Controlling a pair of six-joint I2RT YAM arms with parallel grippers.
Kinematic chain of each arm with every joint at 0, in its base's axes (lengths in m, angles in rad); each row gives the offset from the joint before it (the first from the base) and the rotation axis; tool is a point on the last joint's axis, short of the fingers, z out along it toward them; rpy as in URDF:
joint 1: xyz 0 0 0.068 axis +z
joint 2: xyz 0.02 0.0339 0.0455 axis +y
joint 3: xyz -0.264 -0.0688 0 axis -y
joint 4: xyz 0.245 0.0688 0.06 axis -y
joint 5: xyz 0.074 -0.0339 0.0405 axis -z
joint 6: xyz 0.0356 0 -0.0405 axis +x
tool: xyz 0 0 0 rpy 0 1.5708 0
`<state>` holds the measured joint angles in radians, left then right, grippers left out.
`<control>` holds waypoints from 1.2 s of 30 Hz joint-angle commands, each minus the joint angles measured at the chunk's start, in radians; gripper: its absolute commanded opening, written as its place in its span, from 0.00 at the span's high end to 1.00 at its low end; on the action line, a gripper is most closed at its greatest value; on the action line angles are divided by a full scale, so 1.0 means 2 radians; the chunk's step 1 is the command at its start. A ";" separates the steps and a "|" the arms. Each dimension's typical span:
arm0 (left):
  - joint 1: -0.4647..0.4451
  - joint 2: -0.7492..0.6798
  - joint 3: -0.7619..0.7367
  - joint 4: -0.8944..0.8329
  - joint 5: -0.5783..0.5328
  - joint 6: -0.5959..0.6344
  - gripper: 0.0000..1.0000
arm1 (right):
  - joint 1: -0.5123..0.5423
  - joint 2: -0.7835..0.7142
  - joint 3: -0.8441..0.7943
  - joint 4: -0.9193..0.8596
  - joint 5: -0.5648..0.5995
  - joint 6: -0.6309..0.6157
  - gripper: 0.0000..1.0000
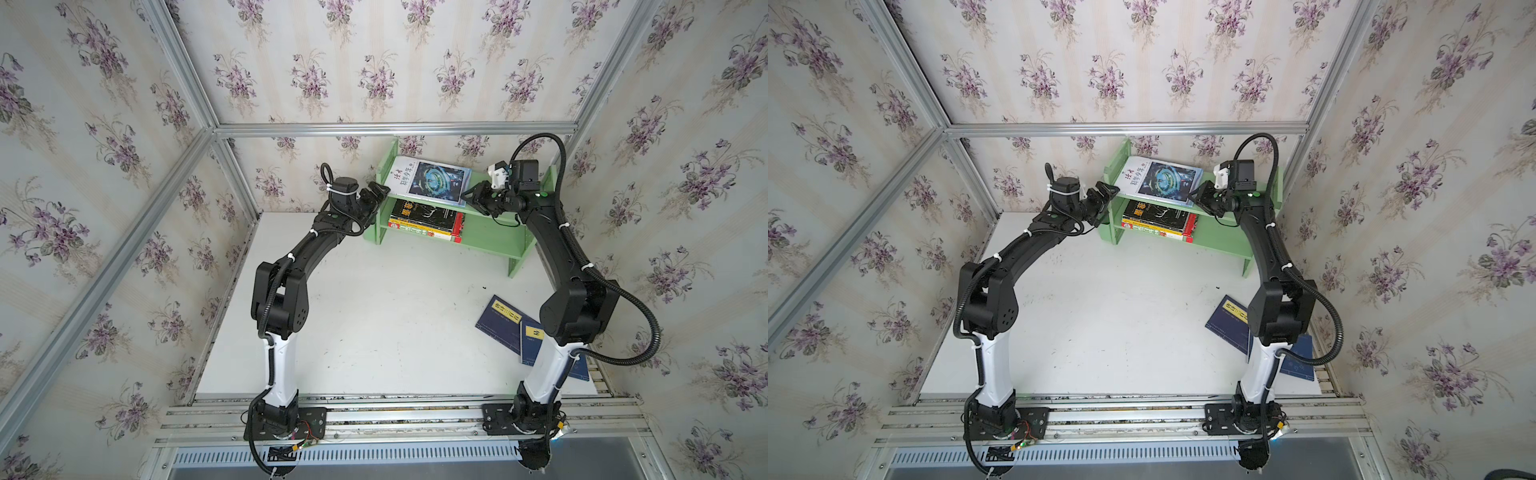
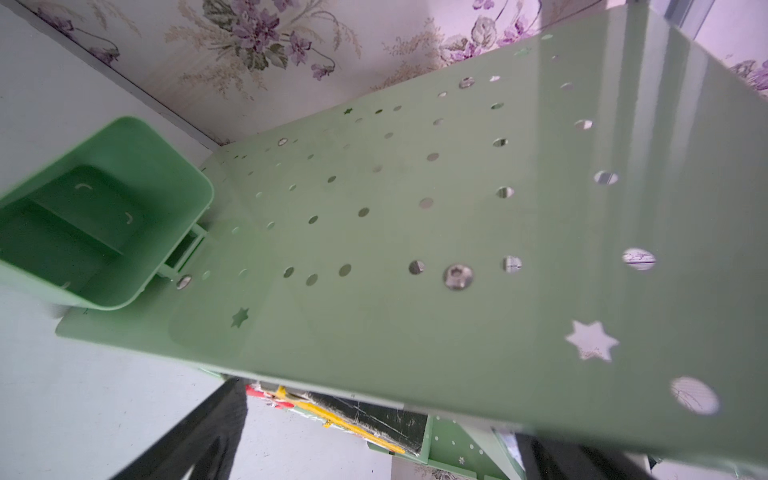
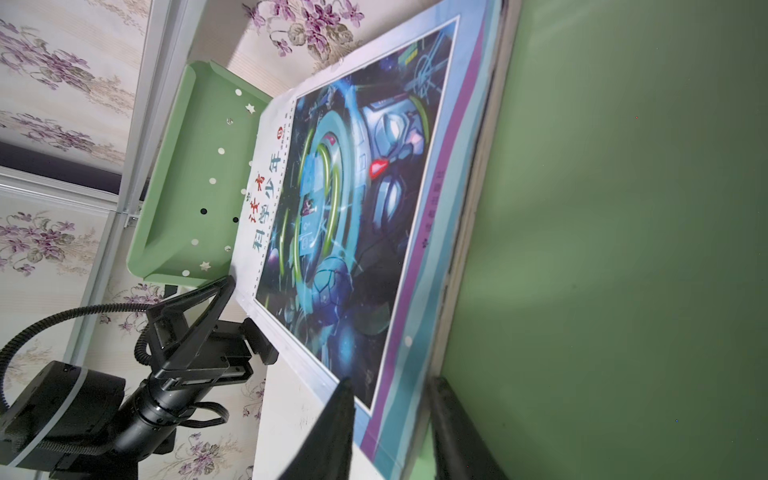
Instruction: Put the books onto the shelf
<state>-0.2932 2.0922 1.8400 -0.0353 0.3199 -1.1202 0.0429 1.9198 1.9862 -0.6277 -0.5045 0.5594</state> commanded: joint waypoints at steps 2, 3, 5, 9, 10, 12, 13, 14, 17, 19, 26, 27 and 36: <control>-0.001 -0.004 -0.007 -0.054 -0.002 0.010 0.01 | 0.009 0.009 0.013 -0.074 0.030 -0.017 0.69; -0.001 -0.006 -0.009 -0.054 -0.001 0.010 0.01 | 0.009 0.010 0.016 -0.080 0.036 -0.018 0.70; -0.001 -0.007 -0.012 -0.054 -0.001 0.012 0.01 | 0.011 0.011 0.019 -0.087 0.041 -0.021 0.73; -0.001 -0.006 -0.012 -0.054 0.002 0.013 0.01 | 0.013 0.009 0.021 -0.098 0.054 -0.027 0.75; -0.001 -0.005 -0.011 -0.054 0.004 0.013 0.01 | 0.013 0.008 0.021 -0.100 0.057 -0.028 0.75; 0.000 -0.002 -0.009 -0.054 0.006 0.014 0.01 | 0.014 0.008 0.021 -0.104 0.062 -0.030 0.76; 0.000 -0.001 -0.007 -0.054 0.008 0.015 0.01 | 0.015 0.007 0.020 -0.105 0.063 -0.032 0.76; -0.001 0.000 -0.005 -0.054 0.009 0.016 0.01 | 0.016 0.007 0.020 -0.107 0.064 -0.032 0.77; -0.001 0.008 0.007 -0.054 0.015 0.016 0.01 | 0.018 0.005 0.020 -0.111 0.069 -0.036 0.77; 0.000 0.013 0.015 -0.054 0.019 0.017 0.01 | 0.020 0.004 0.019 -0.113 0.071 -0.037 0.77; -0.001 0.020 0.024 -0.053 0.023 0.016 0.01 | 0.024 0.003 0.017 -0.121 0.077 -0.043 0.78; -0.001 0.020 0.023 -0.054 0.023 0.016 0.01 | 0.023 0.003 0.017 -0.122 0.078 -0.043 0.78; 0.000 0.023 0.024 -0.053 0.025 0.015 0.01 | 0.024 -0.002 0.014 -0.132 0.092 -0.050 0.79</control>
<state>-0.2920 2.1220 1.8893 -0.0658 0.3618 -1.1065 0.0875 1.9144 2.0243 -0.7383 -0.3542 0.4759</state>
